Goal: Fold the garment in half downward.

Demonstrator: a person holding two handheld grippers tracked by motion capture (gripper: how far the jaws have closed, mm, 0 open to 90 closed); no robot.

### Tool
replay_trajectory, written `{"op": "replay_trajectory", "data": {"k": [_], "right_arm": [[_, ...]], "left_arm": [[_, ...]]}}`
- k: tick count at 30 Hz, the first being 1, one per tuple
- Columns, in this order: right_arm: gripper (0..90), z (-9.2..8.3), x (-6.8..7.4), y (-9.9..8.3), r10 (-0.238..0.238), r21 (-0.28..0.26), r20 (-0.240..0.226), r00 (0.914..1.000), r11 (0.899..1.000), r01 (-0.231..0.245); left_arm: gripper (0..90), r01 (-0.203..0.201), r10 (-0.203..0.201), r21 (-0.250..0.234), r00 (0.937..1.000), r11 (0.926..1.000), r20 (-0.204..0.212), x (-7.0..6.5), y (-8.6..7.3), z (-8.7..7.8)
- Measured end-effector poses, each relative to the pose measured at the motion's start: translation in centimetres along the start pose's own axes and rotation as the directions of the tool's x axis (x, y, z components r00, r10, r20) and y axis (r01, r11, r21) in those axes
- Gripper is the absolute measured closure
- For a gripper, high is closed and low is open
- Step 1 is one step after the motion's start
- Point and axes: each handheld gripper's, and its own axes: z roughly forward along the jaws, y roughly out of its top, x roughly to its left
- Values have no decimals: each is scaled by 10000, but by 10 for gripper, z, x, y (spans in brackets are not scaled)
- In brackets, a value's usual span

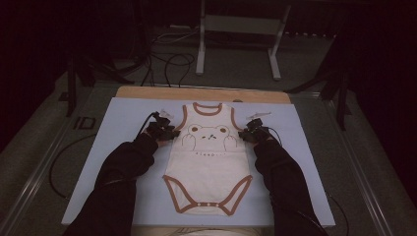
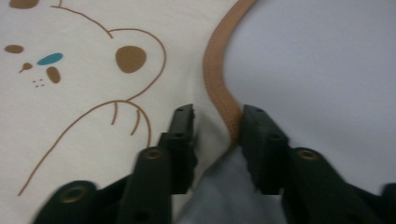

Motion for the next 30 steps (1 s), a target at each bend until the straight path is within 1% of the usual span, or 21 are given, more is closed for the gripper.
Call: {"op": "replay_trajectory", "data": {"k": [4, 6, 8, 10, 12, 15, 19, 21, 23, 28, 30], "right_arm": [[780, 0, 2, 2, -111, 103, -147, 9998, 9999, 113], [818, 1, 3, 3, -162, 143, -220, 9996, 9998, 165], [847, 1, 4, 3, -214, 185, -213, 9995, 9996, 218], [858, 1, 6, 4, -297, 257, -176, 9994, 9992, 301], [861, 0, 7, 6, -441, 335, -160, 9989, 9984, 446], [863, 0, 7, 6, -423, 353, -165, 9990, 9985, 429], [864, -3, 6, 6, -377, 302, -182, 9991, 9988, 382], [864, -4, 6, 6, -348, 243, -217, 9992, 9991, 354], [864, -6, 6, 7, -376, 245, -206, 9991, 9990, 381], [864, -13, 6, 9, -411, 80, -289, 9987, 9991, 414], [864, -16, 6, 10, -432, 6, -335, 9985, 9991, 433]], "left_arm": [[739, 123, -124, 138, 9999, 9998, 77, 1, 2, 0], [786, 192, -196, 194, 9996, 9996, 196, 1, 3, 0], [830, 245, -251, 205, 9994, 9995, 258, 1, 4, 0], [847, 351, -356, 180, 9989, 9992, 291, 1, 4, 1], [856, 340, -345, 201, 9990, 9992, 281, 1, 4, 0], [864, 344, -348, 175, 9992, 9993, 186, 1, 4, -2], [864, 326, -327, 46, 9993, 9995, 157, 1, 5, -5], [865, 399, -398, -33, 9989, 9992, 230, 2, 5, -9], [869, 380, -380, 26, 9990, 9993, 255, 2, 6, -11], [869, 378, -376, -54, 9988, 9993, 312, 2, 8, -16], [869, 430, -425, -113, 9983, 9990, 398, 1, 8, -19]]}}
